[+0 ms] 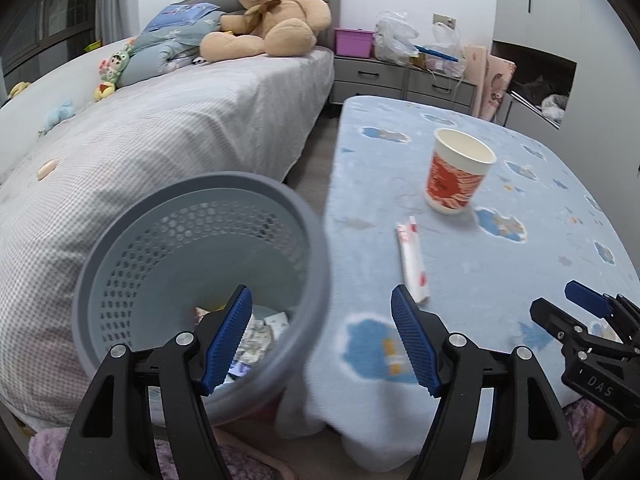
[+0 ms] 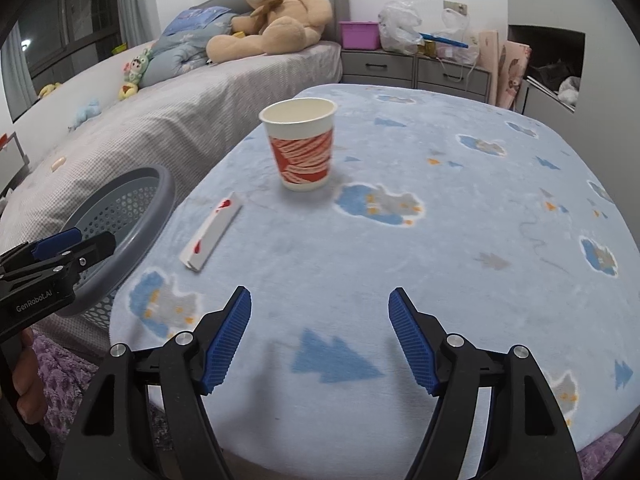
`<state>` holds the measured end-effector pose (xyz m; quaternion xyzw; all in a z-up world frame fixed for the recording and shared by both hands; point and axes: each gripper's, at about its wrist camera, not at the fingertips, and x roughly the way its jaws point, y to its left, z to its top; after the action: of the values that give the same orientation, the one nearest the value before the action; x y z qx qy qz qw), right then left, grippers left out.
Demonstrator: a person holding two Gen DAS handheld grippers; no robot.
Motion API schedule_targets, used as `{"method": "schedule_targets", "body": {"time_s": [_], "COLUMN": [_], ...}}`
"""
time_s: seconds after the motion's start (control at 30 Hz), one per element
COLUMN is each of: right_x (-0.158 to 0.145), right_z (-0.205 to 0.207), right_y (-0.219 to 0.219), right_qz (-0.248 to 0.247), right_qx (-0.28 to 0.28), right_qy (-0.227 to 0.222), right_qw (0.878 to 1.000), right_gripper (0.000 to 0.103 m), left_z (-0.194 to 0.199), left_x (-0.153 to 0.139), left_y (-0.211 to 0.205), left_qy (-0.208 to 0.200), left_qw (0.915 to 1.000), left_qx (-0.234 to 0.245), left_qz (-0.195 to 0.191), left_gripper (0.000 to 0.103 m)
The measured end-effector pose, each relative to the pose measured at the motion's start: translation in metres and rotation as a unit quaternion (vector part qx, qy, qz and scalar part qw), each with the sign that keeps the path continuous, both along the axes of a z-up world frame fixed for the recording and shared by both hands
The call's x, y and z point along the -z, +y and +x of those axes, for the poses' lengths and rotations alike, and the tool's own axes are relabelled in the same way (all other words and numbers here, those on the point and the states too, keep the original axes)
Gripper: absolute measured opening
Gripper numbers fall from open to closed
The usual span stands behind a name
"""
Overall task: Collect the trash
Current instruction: 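Withdraw both tools from the basket back toward the table, then grasp the white paper strip with red hearts with the left tool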
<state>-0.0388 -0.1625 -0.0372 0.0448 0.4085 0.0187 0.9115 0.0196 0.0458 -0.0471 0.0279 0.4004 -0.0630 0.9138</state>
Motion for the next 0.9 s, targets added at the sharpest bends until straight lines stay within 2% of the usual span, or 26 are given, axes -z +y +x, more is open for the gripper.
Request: {"method": "schedule_targets", "body": {"time_s": [0.27,0.57,0.67,0.77,0.83,0.9], "right_x": [0.009,0.012,0.012,0.013,0.015,0.016], "right_z": [-0.003,-0.003,-0.002,0.000,0.001,0.002], "right_y": [-0.031,-0.045,-0.046,-0.046,-0.046,-0.046], "right_qz": [0.012,0.045,0.047,0.048,0.050,0.052], "right_qx": [0.021,0.017,0.012,0.008,0.007,0.007], "right_qy": [-0.015,-0.014,-0.015,-0.012,-0.008,-0.006], "right_qw": [1.000,0.999,0.999,0.999,0.999,0.999], "right_gripper": [0.075,0.075,0.075,0.075,0.075,0.075], "left_z": [0.023,0.049,0.055,0.057,0.059,0.061], "left_x": [0.015,0.042,0.049,0.048,0.049,0.049], "left_y": [-0.054,-0.084,-0.085,-0.087,-0.090,-0.091], "left_qy": [0.016,0.035,0.045,0.037,0.035,0.034], "left_qw": [0.9996,0.9980,0.9975,0.9977,0.9978,0.9979], "left_qx": [0.011,0.003,0.003,0.006,0.011,0.020], "left_qz": [0.018,0.053,0.055,0.056,0.056,0.051], "left_gripper": [0.069,0.069,0.061,0.057,0.051,0.040]}}
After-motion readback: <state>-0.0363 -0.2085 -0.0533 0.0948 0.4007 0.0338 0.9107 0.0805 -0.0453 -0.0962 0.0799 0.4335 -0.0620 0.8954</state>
